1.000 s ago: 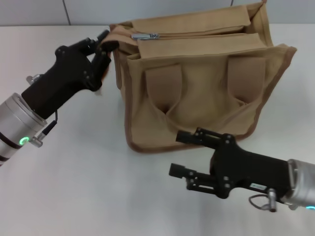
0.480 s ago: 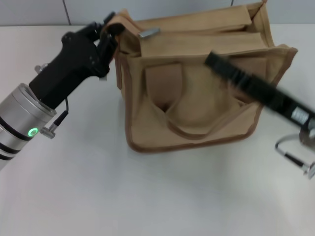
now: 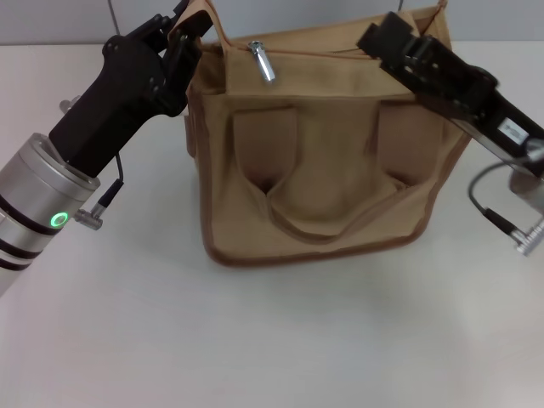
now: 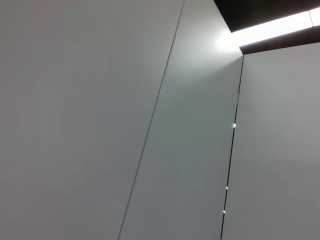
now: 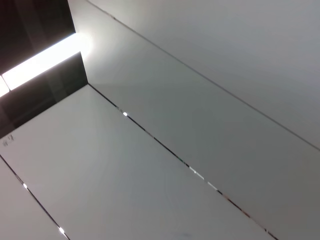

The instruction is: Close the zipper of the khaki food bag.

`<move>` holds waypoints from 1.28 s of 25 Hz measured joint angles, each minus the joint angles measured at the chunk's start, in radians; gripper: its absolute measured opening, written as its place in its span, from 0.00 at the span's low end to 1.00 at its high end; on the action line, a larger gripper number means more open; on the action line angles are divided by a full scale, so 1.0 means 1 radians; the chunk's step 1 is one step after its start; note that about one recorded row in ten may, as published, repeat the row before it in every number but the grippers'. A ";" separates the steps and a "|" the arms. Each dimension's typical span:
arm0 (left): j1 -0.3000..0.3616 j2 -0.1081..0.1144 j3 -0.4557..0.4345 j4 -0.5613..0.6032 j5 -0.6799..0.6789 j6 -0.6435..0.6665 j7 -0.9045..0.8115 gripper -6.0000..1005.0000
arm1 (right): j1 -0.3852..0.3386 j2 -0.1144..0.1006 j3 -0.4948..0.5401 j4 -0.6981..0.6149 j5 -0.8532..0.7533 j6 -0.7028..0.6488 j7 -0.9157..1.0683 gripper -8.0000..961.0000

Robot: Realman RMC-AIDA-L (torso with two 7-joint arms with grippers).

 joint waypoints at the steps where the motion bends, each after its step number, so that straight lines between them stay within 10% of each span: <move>1: 0.000 0.000 -0.001 0.000 0.000 0.000 0.000 0.08 | 0.013 0.000 -0.003 0.001 -0.003 0.012 0.000 0.72; 32: -0.124 0.000 -0.022 -0.016 0.010 0.009 -0.004 0.08 | 0.132 0.000 -0.046 0.020 -0.007 0.181 0.013 0.47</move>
